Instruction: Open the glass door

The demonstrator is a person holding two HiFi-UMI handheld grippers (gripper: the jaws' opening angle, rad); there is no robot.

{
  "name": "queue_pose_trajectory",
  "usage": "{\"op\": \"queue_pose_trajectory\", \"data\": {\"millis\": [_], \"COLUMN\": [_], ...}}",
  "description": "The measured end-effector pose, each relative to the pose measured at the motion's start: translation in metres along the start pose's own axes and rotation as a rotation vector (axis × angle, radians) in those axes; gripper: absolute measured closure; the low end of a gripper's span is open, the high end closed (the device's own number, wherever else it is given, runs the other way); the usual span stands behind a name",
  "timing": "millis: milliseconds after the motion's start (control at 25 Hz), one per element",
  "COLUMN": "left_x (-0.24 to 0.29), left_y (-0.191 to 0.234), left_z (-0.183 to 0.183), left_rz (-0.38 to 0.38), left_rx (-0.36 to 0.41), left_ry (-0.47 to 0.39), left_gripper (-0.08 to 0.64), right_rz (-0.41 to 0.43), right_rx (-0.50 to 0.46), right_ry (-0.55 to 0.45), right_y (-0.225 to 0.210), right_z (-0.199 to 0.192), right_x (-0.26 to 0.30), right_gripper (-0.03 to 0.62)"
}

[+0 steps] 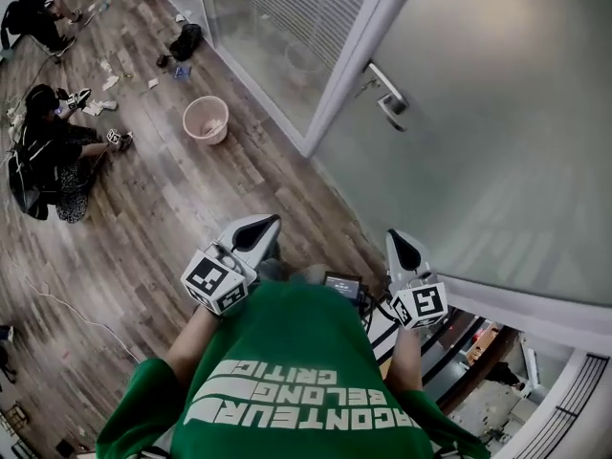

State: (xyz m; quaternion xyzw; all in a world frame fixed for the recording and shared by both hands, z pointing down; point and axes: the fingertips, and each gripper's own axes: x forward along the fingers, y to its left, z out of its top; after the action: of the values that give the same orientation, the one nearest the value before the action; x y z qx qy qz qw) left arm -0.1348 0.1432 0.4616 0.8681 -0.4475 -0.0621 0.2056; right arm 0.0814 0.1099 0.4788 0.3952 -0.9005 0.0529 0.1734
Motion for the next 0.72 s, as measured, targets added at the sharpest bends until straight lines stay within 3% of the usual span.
{"op": "queue_pose_trajectory", "data": {"millis": [400, 560, 720], "left_x": [0.022, 0.048, 0.083], "left_y": [0.037, 0.049, 0.048], "left_z": [0.014, 0.023, 0.042], "left_rz": [0.176, 0.263, 0.303], "left_rx": [-0.026, -0.032, -0.036], "left_ry": [-0.057, -0.08, -0.103], "left_gripper": [0.543, 0.543, 0.543], "right_rz": [0.162, 0.221, 0.262], "right_rx": [-0.066, -0.092, -0.124], "right_ry": [0.023, 0.016, 0.016], "right_y": [-0.055, -0.086, -0.115], "right_z": [0.015, 0.024, 0.038], "right_x": [0.083, 0.114, 0.132], "right_gripper": [0.6, 0.6, 0.598]}}
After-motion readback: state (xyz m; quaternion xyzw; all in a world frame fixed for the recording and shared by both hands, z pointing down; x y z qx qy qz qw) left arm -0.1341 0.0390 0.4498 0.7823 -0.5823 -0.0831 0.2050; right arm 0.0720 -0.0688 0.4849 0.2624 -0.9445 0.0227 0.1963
